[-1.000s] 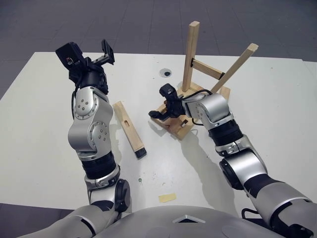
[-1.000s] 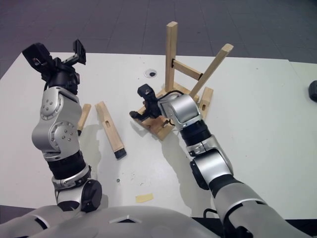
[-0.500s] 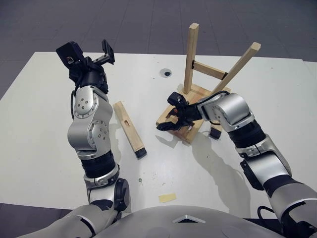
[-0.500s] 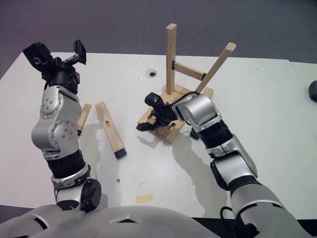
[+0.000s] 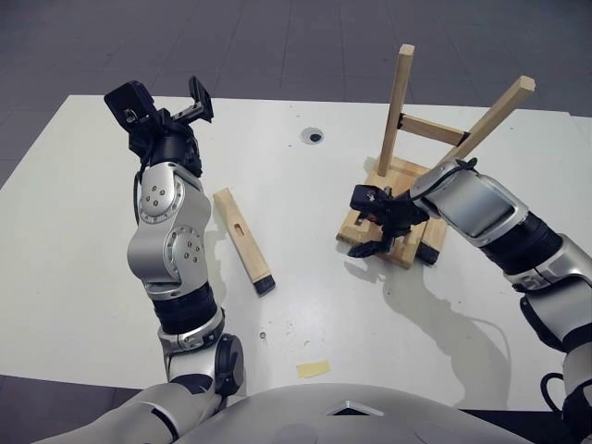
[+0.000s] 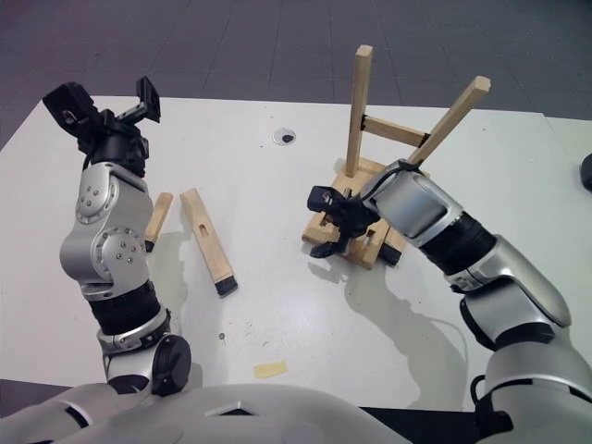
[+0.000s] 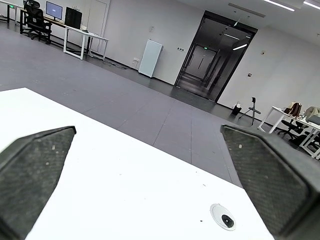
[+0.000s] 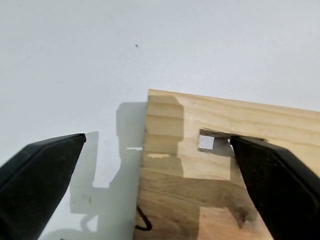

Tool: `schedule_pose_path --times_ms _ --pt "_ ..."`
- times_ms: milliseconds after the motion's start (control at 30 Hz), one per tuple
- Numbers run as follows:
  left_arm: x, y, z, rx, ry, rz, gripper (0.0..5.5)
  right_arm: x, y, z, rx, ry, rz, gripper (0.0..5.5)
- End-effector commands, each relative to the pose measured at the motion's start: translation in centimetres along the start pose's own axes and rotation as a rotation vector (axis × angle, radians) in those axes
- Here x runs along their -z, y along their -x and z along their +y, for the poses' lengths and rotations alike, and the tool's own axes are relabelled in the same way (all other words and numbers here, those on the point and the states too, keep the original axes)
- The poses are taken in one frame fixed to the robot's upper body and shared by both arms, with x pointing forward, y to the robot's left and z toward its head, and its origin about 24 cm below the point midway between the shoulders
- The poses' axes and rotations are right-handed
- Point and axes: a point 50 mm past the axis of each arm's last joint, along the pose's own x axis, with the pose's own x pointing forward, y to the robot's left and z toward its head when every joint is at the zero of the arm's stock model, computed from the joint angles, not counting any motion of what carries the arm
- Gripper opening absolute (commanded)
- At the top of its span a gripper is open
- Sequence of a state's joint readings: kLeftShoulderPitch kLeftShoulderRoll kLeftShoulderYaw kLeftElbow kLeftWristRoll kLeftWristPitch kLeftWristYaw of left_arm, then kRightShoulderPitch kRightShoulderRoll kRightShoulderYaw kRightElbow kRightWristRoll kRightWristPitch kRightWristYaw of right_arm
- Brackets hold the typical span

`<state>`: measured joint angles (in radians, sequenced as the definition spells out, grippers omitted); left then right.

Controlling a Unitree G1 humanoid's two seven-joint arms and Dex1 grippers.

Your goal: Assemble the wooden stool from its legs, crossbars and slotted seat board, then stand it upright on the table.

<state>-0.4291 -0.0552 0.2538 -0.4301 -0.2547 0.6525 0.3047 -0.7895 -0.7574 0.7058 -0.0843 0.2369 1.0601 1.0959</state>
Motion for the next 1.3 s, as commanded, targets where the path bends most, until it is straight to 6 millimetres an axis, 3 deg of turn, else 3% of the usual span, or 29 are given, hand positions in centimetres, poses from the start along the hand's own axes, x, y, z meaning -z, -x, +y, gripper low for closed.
schedule_pose_path --times_ms 33,133,200,333,433,500,567,700,900,1000,1133,1300 --pt "0.1 0.2 0.1 -0.011 -0.013 0.003 5.40 -1.3 2.9 -0.1 0.107 0.046 -0.198 5.38" --pt "0.0 0.3 0.2 -0.013 -0.013 -0.005 5.40 -1.4 5.1 -2.8 0.355 -0.096 -0.338 5.38" --pt "-0.1 0.3 0.3 -0.019 -0.012 -0.007 5.40 -0.2 4.9 -3.8 0.500 -0.161 -0.339 5.38" --pt "-0.1 0.3 0.2 -0.010 -0.017 -0.001 5.40 2.5 4.3 -4.0 0.631 -0.334 -0.332 5.38" --pt "-0.2 0.3 0.4 -0.013 -0.024 -0.002 5.40 3.2 6.1 -3.0 0.655 -0.384 -0.403 5.38" --pt "-0.2 0.4 0.6 -0.017 -0.028 0.002 5.40 3.7 7.9 -3.1 0.711 -0.440 -0.459 5.38" --pt "-0.1 0.5 0.5 -0.015 -0.028 0.004 5.40 4.6 8.3 -3.4 0.774 -0.483 -0.448 5.38" --pt "0.0 0.5 0.2 -0.004 -0.027 0.012 5.40 6.0 7.1 -3.2 0.793 -0.513 -0.378 5.38" --pt "0.1 0.6 0.3 -0.010 -0.028 0.017 5.40 7.7 6.9 -4.0 0.854 -0.647 -0.401 5.38" --pt "0.2 0.3 -0.2 0.010 -0.029 0.023 5.40 8.6 4.9 -4.9 0.897 -0.756 -0.422 5.38" --pt "0.3 0.1 -0.5 0.028 -0.033 0.028 5.40 8.6 2.1 -5.4 0.897 -0.830 -0.497 4.74" --pt "0.4 -0.1 -0.8 0.048 -0.036 0.035 5.40 9.0 -0.2 -5.8 0.954 -0.925 -0.529 3.89"
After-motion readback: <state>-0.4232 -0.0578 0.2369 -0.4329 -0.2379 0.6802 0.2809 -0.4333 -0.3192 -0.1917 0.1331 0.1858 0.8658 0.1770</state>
